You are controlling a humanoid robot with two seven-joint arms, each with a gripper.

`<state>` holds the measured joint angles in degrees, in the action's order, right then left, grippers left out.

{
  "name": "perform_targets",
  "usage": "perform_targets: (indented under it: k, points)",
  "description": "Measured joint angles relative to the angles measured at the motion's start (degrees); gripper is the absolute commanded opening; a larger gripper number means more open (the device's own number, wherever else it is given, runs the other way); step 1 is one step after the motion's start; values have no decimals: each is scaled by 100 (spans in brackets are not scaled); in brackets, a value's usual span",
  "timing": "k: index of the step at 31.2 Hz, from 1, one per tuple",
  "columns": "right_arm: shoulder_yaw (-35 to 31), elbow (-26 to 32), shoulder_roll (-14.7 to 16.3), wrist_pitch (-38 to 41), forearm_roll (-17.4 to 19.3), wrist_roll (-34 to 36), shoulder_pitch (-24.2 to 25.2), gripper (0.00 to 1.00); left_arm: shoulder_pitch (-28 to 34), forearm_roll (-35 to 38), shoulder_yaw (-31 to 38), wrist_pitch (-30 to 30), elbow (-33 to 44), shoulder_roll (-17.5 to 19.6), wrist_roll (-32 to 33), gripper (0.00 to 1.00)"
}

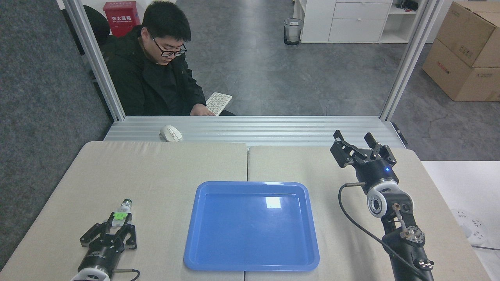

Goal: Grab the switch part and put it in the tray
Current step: 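Close the left gripper on the switch part and lift it, then carry the switch part over the blue tray and release it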

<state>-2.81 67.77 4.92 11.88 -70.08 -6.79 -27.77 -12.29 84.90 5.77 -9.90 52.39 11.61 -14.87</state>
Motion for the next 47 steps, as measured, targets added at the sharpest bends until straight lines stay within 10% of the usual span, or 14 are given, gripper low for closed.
perform_targets:
  k: [8,31,47]
  points:
    - [0,0,0,0,1,0,0,100,22,17,-3,-188,-26,5,-29,0]
    - [0,0,0,0,3,0,0,100,-186,-1,-103,-687,1184,-16,10,0]
    - [0,0,0,0,3,0,0,100,-303,1197,-1511,-980,1526,-424,158,0]
